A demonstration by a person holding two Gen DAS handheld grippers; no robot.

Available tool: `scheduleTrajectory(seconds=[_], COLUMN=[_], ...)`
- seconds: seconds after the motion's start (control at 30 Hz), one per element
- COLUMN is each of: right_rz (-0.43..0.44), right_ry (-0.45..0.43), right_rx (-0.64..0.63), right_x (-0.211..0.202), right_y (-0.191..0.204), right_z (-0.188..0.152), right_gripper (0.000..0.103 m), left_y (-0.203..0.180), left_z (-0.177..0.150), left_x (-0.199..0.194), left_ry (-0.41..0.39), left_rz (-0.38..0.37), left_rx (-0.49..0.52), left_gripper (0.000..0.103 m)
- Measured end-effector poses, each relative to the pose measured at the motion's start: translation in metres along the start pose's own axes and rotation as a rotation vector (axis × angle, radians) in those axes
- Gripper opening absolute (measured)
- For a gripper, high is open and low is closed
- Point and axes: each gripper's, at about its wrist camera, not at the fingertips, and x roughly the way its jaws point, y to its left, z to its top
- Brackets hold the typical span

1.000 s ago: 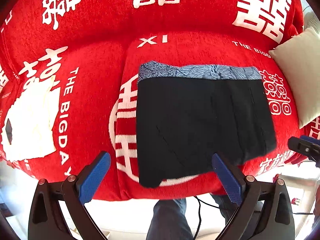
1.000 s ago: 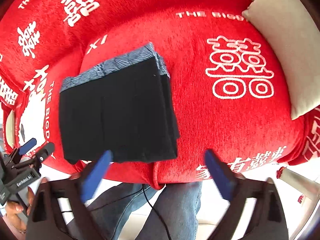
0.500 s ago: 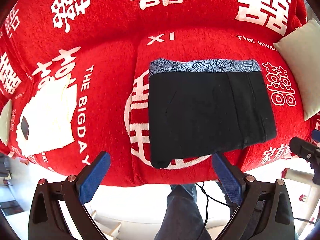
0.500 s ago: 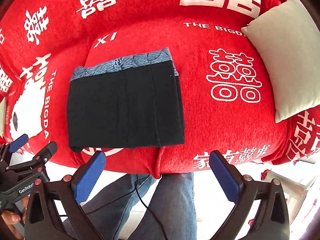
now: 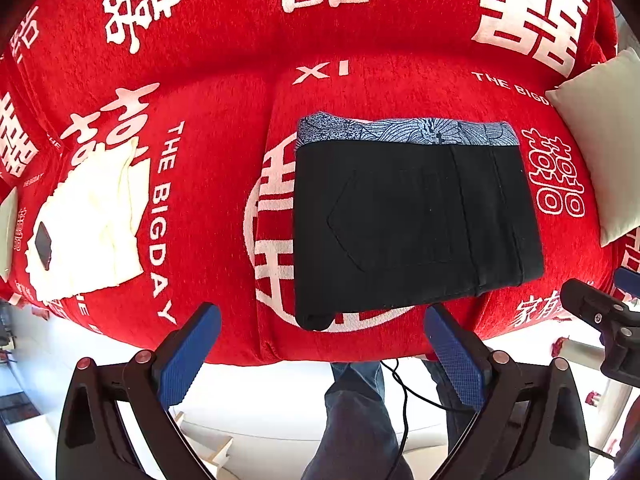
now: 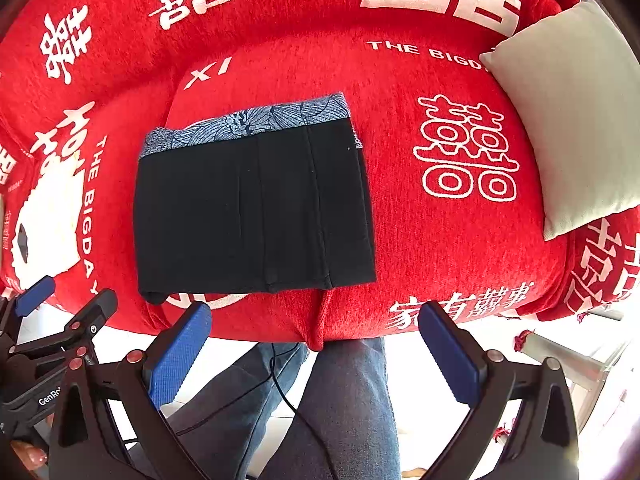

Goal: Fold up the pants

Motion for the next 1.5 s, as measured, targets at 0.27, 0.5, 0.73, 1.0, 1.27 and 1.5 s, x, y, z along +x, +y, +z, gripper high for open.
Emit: scheduleTrajectory(seconds=[0.27, 0.5, 0.73, 1.0, 1.27, 1.5], right_rz=[-0.018, -0.028, -0.03, -0.028, -0.022, -0.023], right_ry=[0.003, -0.008, -0.013, -0.017, -0.024, -0.025], right_rx=[-0.008, -0.014, -0.011, -0.014, -0.006, -0.012], right_x=[-0.0016, -0.0061, -0.0071, -0.0068, -0.0073, -0.0057], right_y=[0.0036, 0.0062, 0.0081, 0.0073, 0.0058, 0.0067], right_z=[0.0004, 0.0019, 0.0031, 0.0044, 0.0062, 0.006], right_gripper=[0.103, 0.103, 0.103, 0.103, 0.103, 0.103], left_y=[-0.0035, -0.0016, -0.0017, -0.0027, -0.0033, -0.0028], left_z=[-0.001, 0.0004, -0.0002, -0.0007, -0.0018, -0.0014], left_x=[0.0005, -0.0006, -0.0011, -0.0005, 0.0006, 0.0011], left_ry=[0.011, 0.01, 0.006, 0.011, 0.017, 0.016], left_rz=[-0.014, -0.018, -0.013, -0.014, -0.01, -0.011], left_rx=[0.016, 0.013, 0.023, 0.023, 0.025, 0.025], left_gripper=[0.102, 0.102, 0.102, 0.102, 0.102, 0.102])
